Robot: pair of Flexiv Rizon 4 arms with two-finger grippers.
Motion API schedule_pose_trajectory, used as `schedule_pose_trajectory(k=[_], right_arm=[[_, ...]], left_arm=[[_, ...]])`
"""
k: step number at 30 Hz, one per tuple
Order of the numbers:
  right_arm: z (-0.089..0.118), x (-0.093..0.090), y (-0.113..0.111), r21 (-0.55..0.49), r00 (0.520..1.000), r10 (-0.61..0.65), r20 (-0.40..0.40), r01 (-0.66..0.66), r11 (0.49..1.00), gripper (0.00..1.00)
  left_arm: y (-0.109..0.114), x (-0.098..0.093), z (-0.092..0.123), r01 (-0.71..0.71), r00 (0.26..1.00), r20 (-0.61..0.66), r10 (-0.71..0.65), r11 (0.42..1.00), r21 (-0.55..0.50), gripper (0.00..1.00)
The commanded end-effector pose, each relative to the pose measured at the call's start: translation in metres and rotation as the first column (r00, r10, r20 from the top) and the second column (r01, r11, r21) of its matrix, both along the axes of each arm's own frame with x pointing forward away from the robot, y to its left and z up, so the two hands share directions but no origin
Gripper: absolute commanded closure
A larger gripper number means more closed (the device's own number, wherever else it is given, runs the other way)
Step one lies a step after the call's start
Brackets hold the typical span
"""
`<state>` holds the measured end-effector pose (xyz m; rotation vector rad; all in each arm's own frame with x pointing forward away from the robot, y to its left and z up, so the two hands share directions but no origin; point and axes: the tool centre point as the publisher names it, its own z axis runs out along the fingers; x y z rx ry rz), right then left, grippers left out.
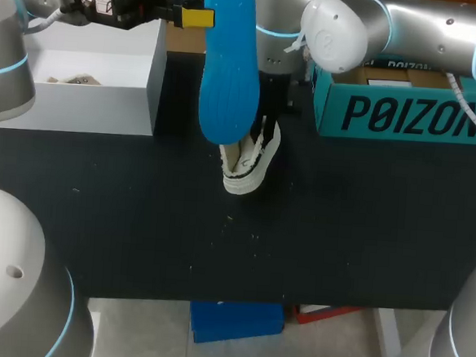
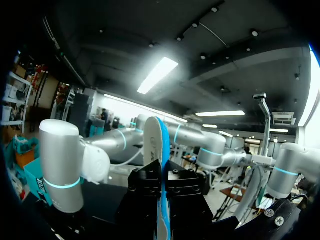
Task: Take the shoe out of the shoebox, open the shoe tongue, remove and reinsert the insole, then place the shoe into the shoebox
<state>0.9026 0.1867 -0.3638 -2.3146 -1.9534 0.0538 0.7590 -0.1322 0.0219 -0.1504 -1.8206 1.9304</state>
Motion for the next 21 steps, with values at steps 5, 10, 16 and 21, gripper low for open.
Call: schedule_pose_trajectory(k=[5, 10, 16, 21], right_arm=[[-0.025, -0.010, -0.002, 0.047, 0.997, -0.082, 0.004, 0.081, 0.996, 1.00], [-0.027, -0.012, -0.008, 0.031, 0.998, -0.067, 0.014, 0.067, 0.997, 1.00], [-0.027, -0.014, -0.014, 0.022, 0.998, -0.059, 0.021, 0.058, 0.998, 1.00], [-0.029, -0.016, -0.015, 0.020, 0.998, -0.064, 0.024, 0.064, 0.998, 1.00]], left_arm=[[0.000, -0.001, 0.000, -0.002, 1.000, 0.000, 0.002, 1.000, 0.002, 1.00], [0.000, -0.001, 0.000, -0.002, 1.000, 0.000, 0.002, 1.000, 0.002, 1.00], [0.000, -0.001, 0.000, -0.002, 1.000, 0.000, 0.002, 1.000, 0.002, 1.00], [0.000, -0.001, 0.000, -0.002, 1.000, 0.000, 0.002, 1.000, 0.002, 1.00]])
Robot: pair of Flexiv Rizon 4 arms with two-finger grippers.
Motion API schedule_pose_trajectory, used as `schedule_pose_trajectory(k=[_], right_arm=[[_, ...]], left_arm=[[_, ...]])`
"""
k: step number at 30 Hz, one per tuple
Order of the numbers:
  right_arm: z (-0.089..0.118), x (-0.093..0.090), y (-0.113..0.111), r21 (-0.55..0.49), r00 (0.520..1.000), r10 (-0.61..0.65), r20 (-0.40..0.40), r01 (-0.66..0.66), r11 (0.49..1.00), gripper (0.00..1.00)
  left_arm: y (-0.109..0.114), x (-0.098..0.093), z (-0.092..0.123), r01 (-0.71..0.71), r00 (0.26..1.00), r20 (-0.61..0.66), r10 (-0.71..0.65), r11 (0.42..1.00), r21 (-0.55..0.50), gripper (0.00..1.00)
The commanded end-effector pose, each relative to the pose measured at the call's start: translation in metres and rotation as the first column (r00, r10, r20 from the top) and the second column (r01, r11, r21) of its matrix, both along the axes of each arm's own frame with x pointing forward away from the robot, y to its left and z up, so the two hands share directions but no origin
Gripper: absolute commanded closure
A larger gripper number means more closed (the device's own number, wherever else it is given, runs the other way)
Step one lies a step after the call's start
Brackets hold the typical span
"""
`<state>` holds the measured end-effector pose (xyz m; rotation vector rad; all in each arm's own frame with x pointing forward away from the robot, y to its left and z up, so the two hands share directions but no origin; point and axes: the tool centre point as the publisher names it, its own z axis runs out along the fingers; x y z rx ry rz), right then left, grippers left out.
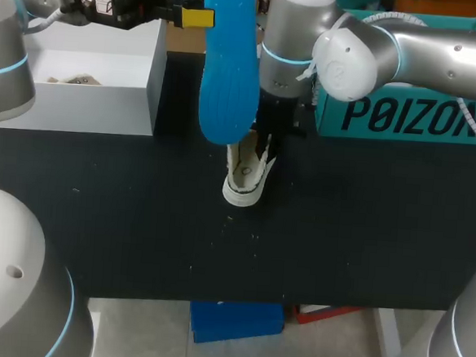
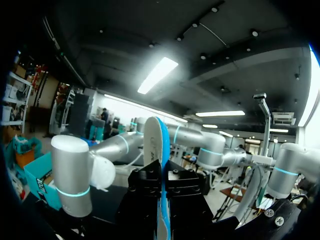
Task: Take the shoe out of the shoebox, open the shoe tongue, remove and reinsert the insole, then place the shoe into the shoebox
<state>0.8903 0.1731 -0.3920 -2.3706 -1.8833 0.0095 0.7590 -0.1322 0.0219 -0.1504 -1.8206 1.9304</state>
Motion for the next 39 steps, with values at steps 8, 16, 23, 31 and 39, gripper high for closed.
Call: schedule_pose_trajectory(k=[8, 16, 23, 31, 39], right_arm=[[-0.012, -0.014, 0.001, 0.006, 1.000, 0.007, -0.003, -0.007, 1.000, 1.00], [-0.002, -0.018, 0.000, 0.036, 1.000, 0.007, 0.025, -0.008, 0.999, 0.00], [0.034, -0.023, -0.007, 0.153, 1.000, -0.004, 0.030, 0.000, 0.988, 0.00], [0.069, -0.030, -0.016, 0.481, 0.998, 0.035, 0.060, -0.059, 0.875, 0.00], [0.080, -0.033, -0.020, 0.577, 0.989, 0.038, 0.145, -0.115, 0.809, 0.00]], left_arm=[[0.000, -0.001, 0.000, -0.002, 1.000, 0.000, 0.002, 1.000, 0.002, 1.00], [0.000, -0.001, 0.000, -0.002, 1.000, 0.000, 0.002, 1.000, 0.002, 1.00], [0.000, -0.001, 0.000, -0.002, 1.000, 0.000, 0.002, 1.000, 0.002, 1.00], [0.000, -0.001, 0.000, -0.002, 1.000, 0.000, 0.002, 1.000, 0.002, 1.00], [0.000, -0.001, 0.000, -0.002, 1.000, 0.000, 0.002, 1.000, 0.002, 1.00]])
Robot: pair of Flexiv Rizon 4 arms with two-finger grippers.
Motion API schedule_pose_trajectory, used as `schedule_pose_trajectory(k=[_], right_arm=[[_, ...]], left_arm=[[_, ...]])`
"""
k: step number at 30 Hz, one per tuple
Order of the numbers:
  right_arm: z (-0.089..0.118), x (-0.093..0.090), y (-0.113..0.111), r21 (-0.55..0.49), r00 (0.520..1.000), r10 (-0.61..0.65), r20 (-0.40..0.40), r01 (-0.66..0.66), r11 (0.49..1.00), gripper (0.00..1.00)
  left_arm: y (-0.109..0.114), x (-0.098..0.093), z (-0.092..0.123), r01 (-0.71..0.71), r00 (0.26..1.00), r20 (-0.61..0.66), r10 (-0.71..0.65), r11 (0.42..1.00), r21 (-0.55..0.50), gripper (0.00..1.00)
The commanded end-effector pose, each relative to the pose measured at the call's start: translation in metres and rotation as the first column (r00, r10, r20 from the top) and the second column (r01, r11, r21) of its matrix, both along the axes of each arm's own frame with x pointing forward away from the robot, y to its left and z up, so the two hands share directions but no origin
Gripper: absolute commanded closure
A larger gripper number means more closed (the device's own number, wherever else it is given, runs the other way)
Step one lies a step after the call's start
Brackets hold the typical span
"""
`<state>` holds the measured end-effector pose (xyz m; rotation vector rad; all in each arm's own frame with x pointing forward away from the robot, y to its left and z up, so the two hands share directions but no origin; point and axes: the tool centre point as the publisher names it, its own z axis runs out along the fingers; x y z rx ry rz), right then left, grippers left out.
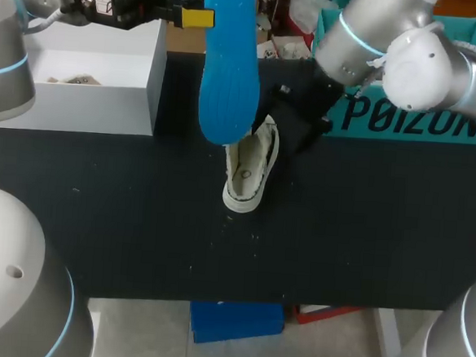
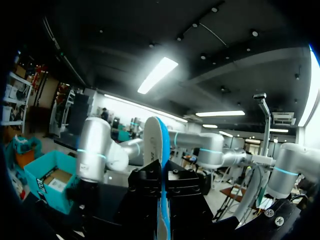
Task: Take the shoe out of the shoebox, open the shoe tongue, remove and reinsert the insole, then place the shoe into the shoebox
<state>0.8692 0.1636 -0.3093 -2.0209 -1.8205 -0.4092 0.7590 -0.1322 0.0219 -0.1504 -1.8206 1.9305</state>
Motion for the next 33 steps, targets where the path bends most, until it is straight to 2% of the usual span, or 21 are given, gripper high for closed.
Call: schedule_pose_trajectory(k=[1, 11, 12, 13, 17, 27, 33], right_arm=[[-0.002, -0.011, -0.011, 0.216, 0.999, -0.029, 0.044, 0.019, 0.976, 0.00], [-0.002, -0.011, -0.011, 0.216, 0.999, -0.029, 0.044, 0.019, 0.976, 0.00], [-0.002, -0.012, -0.012, 0.301, 0.998, -0.036, 0.055, 0.017, 0.953, 0.00], [-0.001, -0.012, -0.012, 0.321, 0.998, -0.038, 0.056, 0.018, 0.947, 0.00], [0.003, -0.006, -0.012, 0.332, 0.996, -0.022, 0.082, -0.007, 0.943, 0.00], [0.020, 0.010, -0.011, 0.513, 0.990, 0.003, 0.140, -0.075, 0.855, 0.00], [0.029, 0.012, -0.012, 0.575, 0.987, -0.025, 0.156, -0.070, 0.815, 0.00]], left_arm=[[0.000, -0.001, 0.000, -0.002, 1.000, 0.000, 0.002, 1.000, 0.002, 1.00], [0.000, -0.001, 0.000, -0.002, 1.000, 0.000, 0.002, 1.000, 0.002, 1.00], [0.000, -0.001, 0.000, -0.002, 1.000, 0.000, 0.002, 1.000, 0.002, 1.00], [0.000, -0.001, 0.000, -0.002, 1.000, 0.000, 0.002, 1.000, 0.002, 1.00], [0.000, -0.001, 0.000, -0.002, 1.000, 0.000, 0.002, 1.000, 0.002, 1.00], [0.000, -0.001, 0.000, -0.002, 1.000, 0.000, 0.002, 1.000, 0.002, 1.00], [0.000, -0.001, 0.000, -0.002, 1.000, 0.000, 0.002, 1.000, 0.002, 1.00]])
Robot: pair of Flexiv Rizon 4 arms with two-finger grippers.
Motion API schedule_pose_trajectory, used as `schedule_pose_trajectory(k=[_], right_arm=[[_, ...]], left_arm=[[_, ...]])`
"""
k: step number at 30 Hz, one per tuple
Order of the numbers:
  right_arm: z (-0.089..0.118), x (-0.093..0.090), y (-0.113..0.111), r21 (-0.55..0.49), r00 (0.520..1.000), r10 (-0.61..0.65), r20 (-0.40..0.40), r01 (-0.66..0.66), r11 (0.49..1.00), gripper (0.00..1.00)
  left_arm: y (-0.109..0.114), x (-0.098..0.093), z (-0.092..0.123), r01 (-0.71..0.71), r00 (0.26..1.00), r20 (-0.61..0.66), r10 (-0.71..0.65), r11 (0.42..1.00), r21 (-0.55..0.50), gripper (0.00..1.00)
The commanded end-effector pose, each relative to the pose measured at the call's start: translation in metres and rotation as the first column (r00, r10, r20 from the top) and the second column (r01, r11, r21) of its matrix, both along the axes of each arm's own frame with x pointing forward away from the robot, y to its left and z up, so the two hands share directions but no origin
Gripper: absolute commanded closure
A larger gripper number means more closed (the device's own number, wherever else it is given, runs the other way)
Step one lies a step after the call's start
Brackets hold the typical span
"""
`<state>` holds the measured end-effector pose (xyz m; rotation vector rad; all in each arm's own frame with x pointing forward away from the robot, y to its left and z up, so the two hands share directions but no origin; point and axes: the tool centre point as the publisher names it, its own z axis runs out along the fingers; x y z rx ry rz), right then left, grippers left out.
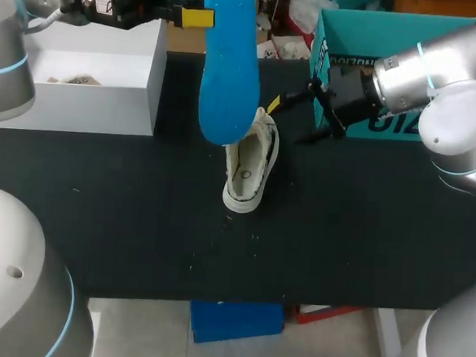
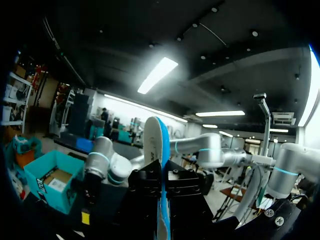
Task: Take the shoe out of the shoebox, open the shoe tongue, remove and reinsert the insole, then place the shoe into the shoebox
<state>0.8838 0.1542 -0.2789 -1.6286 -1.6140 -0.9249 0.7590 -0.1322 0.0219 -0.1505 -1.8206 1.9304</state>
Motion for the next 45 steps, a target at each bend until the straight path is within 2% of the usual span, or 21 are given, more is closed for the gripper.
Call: schedule_pose_trajectory(k=[1, 9, 21, 22, 24, 27, 30, 32, 33, 45], right_arm=[[0.000, -0.003, -0.003, 0.112, 1.000, -0.017, 0.010, 0.016, 0.994, 0.00], [0.011, -0.003, -0.009, 0.156, 0.996, -0.084, 0.024, 0.080, 0.985, 0.00], [0.025, -0.004, -0.007, 0.243, 0.993, -0.090, 0.078, 0.068, 0.968, 0.00], [0.025, -0.004, -0.007, 0.243, 0.993, -0.090, 0.078, 0.068, 0.968, 0.00], [0.025, -0.004, -0.007, 0.243, 0.993, -0.090, 0.078, 0.068, 0.968, 0.00], [0.025, -0.004, -0.007, 0.243, 0.993, -0.090, 0.078, 0.068, 0.968, 0.00], [0.025, -0.004, -0.007, 0.243, 0.993, -0.090, 0.078, 0.068, 0.968, 0.00], [0.025, -0.004, -0.007, 0.243, 0.993, -0.090, 0.078, 0.068, 0.968, 0.00], [0.025, -0.004, -0.007, 0.243, 0.993, -0.090, 0.078, 0.068, 0.968, 0.00], [0.025, -0.004, -0.007, 0.243, 0.993, -0.090, 0.078, 0.068, 0.968, 0.00]], left_arm=[[0.000, -0.001, 0.000, -0.002, 1.000, 0.000, 0.002, 1.000, 0.002, 1.00], [0.000, -0.001, 0.000, -0.002, 1.000, 0.000, 0.002, 1.000, 0.002, 1.00], [0.000, -0.001, 0.000, -0.002, 1.000, 0.000, 0.002, 1.000, 0.002, 1.00], [0.000, -0.001, 0.000, -0.054, 0.994, 0.088, 0.060, 0.996, -0.067, 1.00], [-0.003, -0.012, -0.001, -0.045, 0.935, 0.347, 0.066, 0.997, -0.068, 1.00], [-0.002, -0.037, -0.008, -0.042, 0.773, 0.627, 0.096, 0.994, -0.100, 1.00], [-0.002, -0.063, -0.026, -0.054, 0.594, 0.796, 0.117, 0.993, -0.106, 1.00], [-0.003, -0.079, -0.039, -0.061, 0.579, 0.808, 0.113, 0.994, -0.096, 1.00], [-0.004, -0.082, -0.043, -0.060, 0.634, 0.767, 0.101, 0.995, -0.081, 1.00], [-0.004, -0.082, -0.043, -0.060, 0.634, 0.767, 0.101, 0.995, -0.081, 1.00]])
